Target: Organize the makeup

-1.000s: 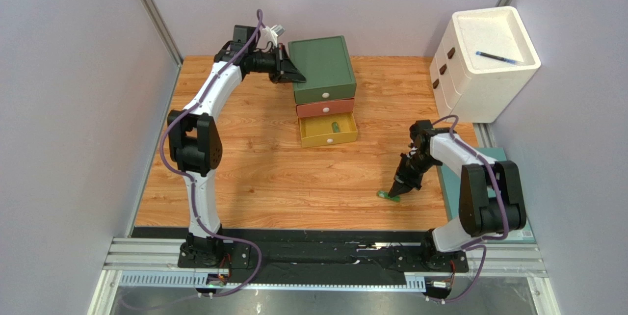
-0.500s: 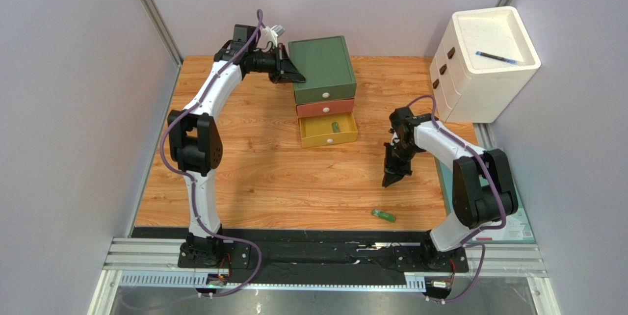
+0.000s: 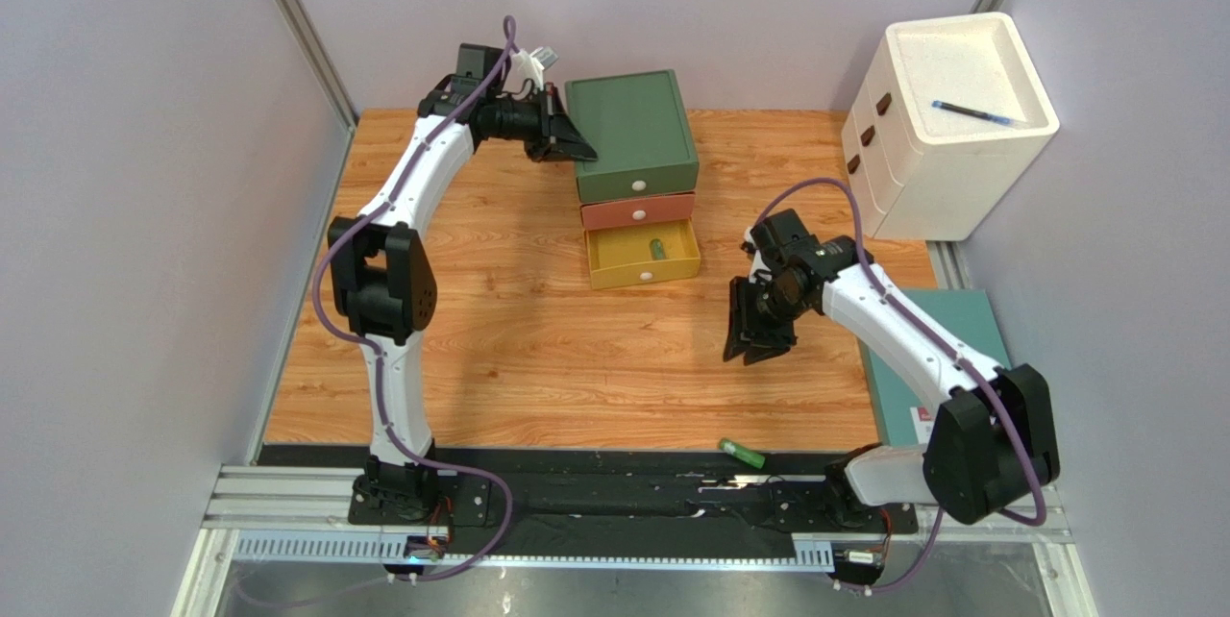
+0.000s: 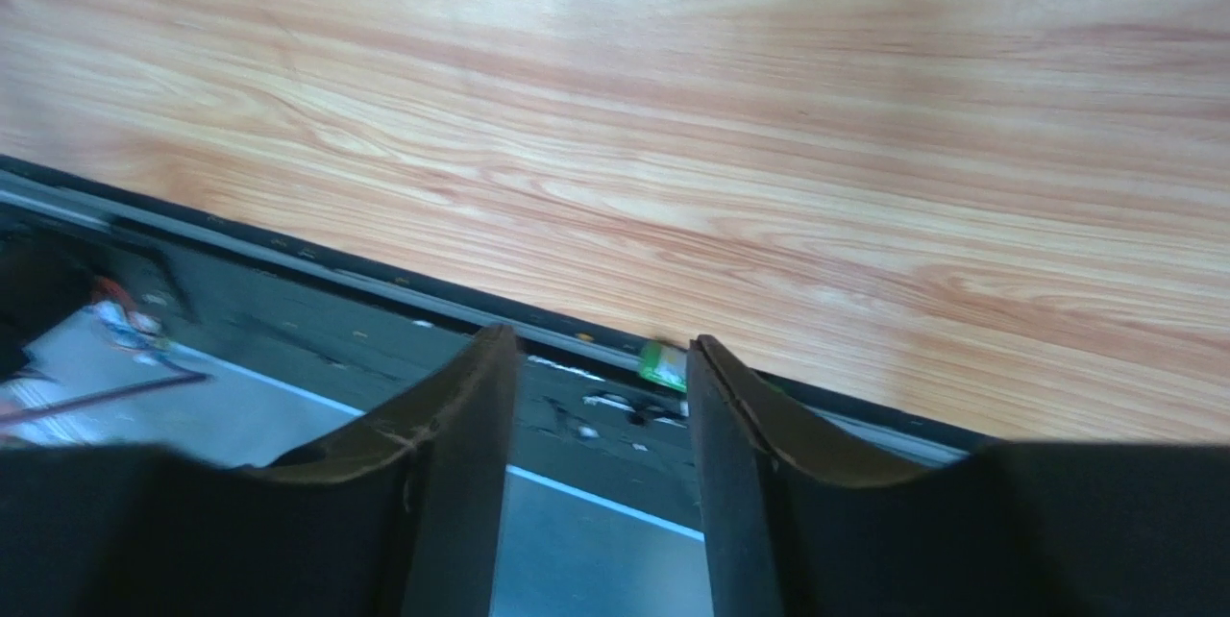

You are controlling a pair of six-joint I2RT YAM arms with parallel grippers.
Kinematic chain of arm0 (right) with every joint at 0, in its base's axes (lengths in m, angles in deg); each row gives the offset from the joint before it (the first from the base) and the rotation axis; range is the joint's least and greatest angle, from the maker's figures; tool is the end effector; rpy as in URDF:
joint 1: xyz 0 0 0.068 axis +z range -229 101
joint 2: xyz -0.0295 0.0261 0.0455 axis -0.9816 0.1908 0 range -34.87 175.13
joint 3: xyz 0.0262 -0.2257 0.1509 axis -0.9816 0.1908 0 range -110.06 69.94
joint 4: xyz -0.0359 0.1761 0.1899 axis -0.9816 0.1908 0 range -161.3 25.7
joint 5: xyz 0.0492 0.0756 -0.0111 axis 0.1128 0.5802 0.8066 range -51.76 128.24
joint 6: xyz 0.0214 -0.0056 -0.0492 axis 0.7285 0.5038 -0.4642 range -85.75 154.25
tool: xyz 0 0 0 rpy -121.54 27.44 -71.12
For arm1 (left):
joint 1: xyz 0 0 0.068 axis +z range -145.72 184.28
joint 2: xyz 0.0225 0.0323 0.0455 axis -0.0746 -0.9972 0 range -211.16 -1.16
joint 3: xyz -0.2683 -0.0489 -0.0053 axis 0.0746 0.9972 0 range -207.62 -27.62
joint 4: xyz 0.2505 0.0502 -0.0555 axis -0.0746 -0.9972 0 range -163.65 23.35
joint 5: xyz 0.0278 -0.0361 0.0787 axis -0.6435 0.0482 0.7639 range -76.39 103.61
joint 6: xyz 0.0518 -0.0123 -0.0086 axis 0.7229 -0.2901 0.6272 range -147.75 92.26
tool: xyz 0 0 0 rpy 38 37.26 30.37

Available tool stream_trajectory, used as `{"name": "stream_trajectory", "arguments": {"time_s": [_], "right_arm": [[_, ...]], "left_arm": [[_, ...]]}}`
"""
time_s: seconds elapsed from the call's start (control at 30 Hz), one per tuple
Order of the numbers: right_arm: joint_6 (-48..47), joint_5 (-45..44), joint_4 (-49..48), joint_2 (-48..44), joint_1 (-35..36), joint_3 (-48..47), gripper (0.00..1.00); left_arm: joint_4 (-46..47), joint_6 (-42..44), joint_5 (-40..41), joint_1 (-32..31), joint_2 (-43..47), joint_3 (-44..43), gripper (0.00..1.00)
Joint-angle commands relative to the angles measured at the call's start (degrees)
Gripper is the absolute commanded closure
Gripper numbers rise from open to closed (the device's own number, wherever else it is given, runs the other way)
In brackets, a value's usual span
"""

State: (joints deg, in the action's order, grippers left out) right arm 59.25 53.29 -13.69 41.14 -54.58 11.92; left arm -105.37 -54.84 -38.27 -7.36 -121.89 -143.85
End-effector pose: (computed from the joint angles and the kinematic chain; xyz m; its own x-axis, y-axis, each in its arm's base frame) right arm 0.2098 0.1055 0.2460 -0.9929 -0.0026 -0.1192 -0.0425 0.9419 0.3331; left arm 0.4584 -0.1231 0.3152 -0.9096 -0.0996 -0.4034 0.3053 0.4983 -0.8115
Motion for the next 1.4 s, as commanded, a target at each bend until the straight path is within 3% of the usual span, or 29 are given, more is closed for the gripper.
{"name": "stream_trajectory", "arguments": {"time_s": [0.0,0.03,0.17,0.2,0.33,0.4,0.57,0.67,0.7,0.8,0.97,1.0,1.13,1.3,1.37], "right_arm": [[3.8,-1.9,-5.0,-3.0,-0.2,-5.1,0.42],[3.7,-2.6,-5.0,-3.3,-0.2,-6.0,0.31],[-0.1,-5.5,-5.2,-5.0,-0.2,-10.2,0.12],[-0.6,-8.2,-4.8,-5.1,-0.2,-11.1,0.0],[-2.1,-10.7,-3.3,-2.8,-0.7,-13.4,0.0],[-0.1,-7.9,-1.9,-1.2,-2.4,-13.7,0.0],[3.6,-6.1,-2.2,0.2,-4.0,-10.9,0.0],[4.4,-5.1,-3.5,0.0,-6.0,-10.1,0.0],[4.4,-4.3,-3.6,0.3,-7.4,-10.0,0.0],[3.8,-1.9,-4.3,1.2,-11.0,-10.5,0.0],[3.6,2.1,-5.7,2.4,-16.3,-12.2,0.0],[3.8,2.7,-5.7,2.5,-16.9,-13.2,0.0],[5.7,4.8,-6.9,0.7,-19.3,-15.4,0.0],[8.6,8.1,-8.1,-2.8,-23.9,-16.9,0.0],[11.7,10.0,-9.1,-4.2,-27.8,-16.3,0.0]], "left_arm": [[-8.0,4.0,10.9,0.7,-0.6,-4.9,1.0],[-8.0,3.7,11.2,0.7,-0.3,-6.0,1.0],[-7.8,3.4,12.7,1.3,1.9,-11.2,1.0],[-7.6,3.2,12.8,1.4,2.9,-11.6,1.0],[-7.2,3.4,12.2,1.5,6.3,-10.2,0.99],[-6.5,3.7,10.9,1.4,9.1,-8.0,0.99],[-6.5,7.5,11.6,0.6,15.8,1.7,0.95],[-7.7,10.9,10.4,-0.6,19.6,5.6,0.84],[-9.5,12.4,10.5,-1.4,21.3,6.3,0.75],[-15.5,18.5,10.9,-5.2,24.1,8.4,0.61],[-18.6,22.2,12.2,-15.4,28.0,20.0,0.51],[-18.7,22.9,13.5,-17.5,28.2,22.1,0.44],[-18.4,23.4,22.3,-30.0,27.7,30.8,0.44],[-15.3,20.7,30.4,-46.1,22.1,31.8,0.45],[-11.9,19.4,34.0,-49.7,19.8,31.6,0.45]]}}
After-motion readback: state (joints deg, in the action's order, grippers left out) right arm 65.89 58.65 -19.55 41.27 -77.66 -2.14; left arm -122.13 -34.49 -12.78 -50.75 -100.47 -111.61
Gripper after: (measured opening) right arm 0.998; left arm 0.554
